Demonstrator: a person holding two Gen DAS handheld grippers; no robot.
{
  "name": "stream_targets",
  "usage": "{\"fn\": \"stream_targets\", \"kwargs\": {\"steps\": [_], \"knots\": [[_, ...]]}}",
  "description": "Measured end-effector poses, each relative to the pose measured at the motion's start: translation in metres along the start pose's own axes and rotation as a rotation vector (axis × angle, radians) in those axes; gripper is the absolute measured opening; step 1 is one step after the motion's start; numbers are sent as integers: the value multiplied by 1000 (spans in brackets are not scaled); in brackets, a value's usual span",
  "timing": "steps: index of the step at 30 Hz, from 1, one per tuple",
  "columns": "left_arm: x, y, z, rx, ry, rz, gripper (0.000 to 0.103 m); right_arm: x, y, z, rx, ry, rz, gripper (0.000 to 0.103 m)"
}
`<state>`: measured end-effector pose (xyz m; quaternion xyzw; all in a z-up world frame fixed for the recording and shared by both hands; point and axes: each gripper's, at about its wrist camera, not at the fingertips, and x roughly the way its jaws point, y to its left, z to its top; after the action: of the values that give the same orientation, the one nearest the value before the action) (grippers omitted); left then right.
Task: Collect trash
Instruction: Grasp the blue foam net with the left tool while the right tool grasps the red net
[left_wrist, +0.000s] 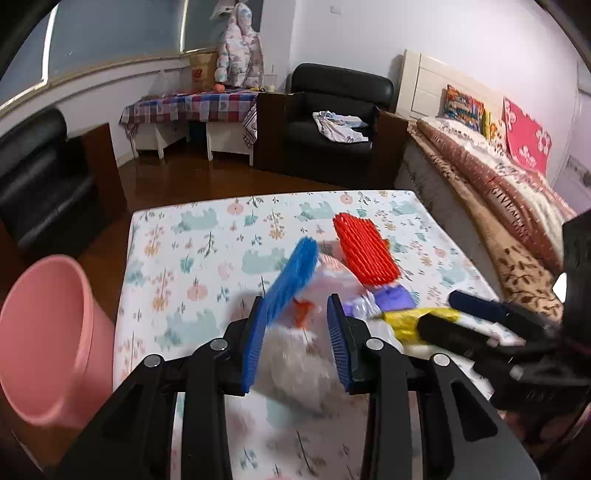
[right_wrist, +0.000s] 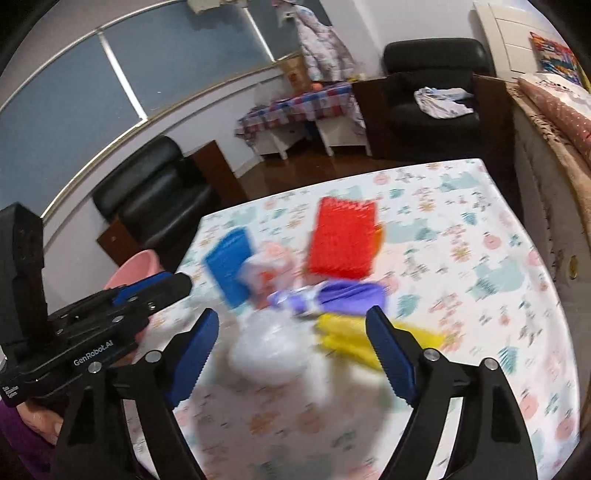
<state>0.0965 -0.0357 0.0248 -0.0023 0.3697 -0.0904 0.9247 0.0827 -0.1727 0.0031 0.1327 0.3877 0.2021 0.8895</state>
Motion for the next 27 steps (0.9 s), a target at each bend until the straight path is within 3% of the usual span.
{"fn": "stream_targets", "kwargs": {"steps": [5, 9, 11, 14, 19, 22, 23, 27], "knots": [[21, 1, 7, 21, 14, 15, 34, 10, -26, 19, 36, -10, -25, 69], [30, 3, 9, 34, 14, 19, 34, 30, -45, 32, 89, 9, -8, 68], [31, 5, 9, 32, 14, 16, 17, 41, -51, 38, 104, 22, -10, 68], [29, 6, 9, 20, 9, 14, 7, 61, -59, 40, 132, 59, -3, 65], [19, 8, 10, 5, -12, 23, 7, 89, -65, 40, 157, 120, 16, 49], [10, 10, 12, -13, -32, 27, 7, 100, -66, 41, 161, 137, 20, 29], [7, 12, 13, -19, -39, 29, 7, 102, -66, 41, 162, 146, 25, 16], [-4, 14, 14, -36, -63, 34, 7, 98, -63, 39, 161, 127, 41, 12]]}}
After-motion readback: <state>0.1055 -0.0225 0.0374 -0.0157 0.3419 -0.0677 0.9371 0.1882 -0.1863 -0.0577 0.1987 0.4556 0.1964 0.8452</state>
